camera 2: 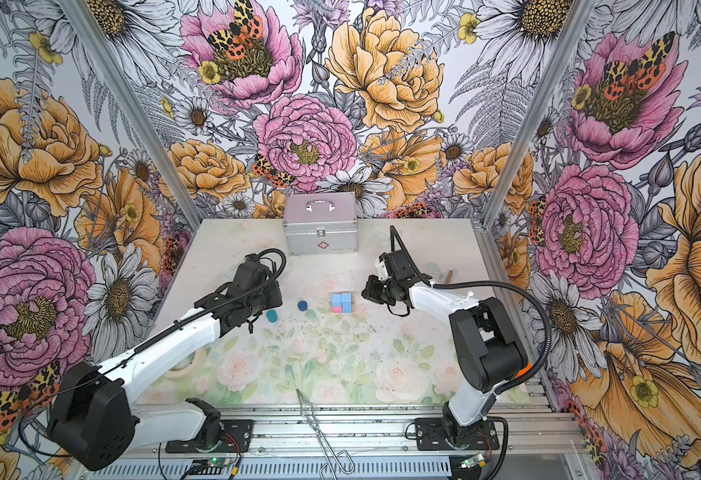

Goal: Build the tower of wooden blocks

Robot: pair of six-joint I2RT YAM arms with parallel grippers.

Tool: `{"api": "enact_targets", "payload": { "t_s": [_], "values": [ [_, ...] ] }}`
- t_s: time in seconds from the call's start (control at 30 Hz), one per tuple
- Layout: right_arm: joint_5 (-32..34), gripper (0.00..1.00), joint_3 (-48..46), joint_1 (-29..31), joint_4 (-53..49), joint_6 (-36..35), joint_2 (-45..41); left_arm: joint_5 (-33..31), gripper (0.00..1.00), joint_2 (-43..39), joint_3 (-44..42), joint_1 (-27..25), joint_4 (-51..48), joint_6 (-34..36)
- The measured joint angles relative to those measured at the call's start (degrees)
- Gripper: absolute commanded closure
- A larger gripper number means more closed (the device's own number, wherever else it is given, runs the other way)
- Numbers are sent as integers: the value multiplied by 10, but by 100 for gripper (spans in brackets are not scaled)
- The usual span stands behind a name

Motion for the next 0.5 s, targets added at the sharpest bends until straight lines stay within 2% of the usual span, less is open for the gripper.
{"api": "enact_targets", "payload": {
  "t_s": [0.2, 0.4, 0.5],
  "values": [
    [1, 100, 0, 0, -1, 0, 0, -5, 70, 15, 0, 36, -75, -6],
    [3, 100, 0, -8, -1, -1, 0, -5, 53, 44, 0, 52, -103, -4],
    [7, 100, -8, -18, -1, -3, -9, -4, 49, 51, 1, 59, -107, 0]
  ]
}}
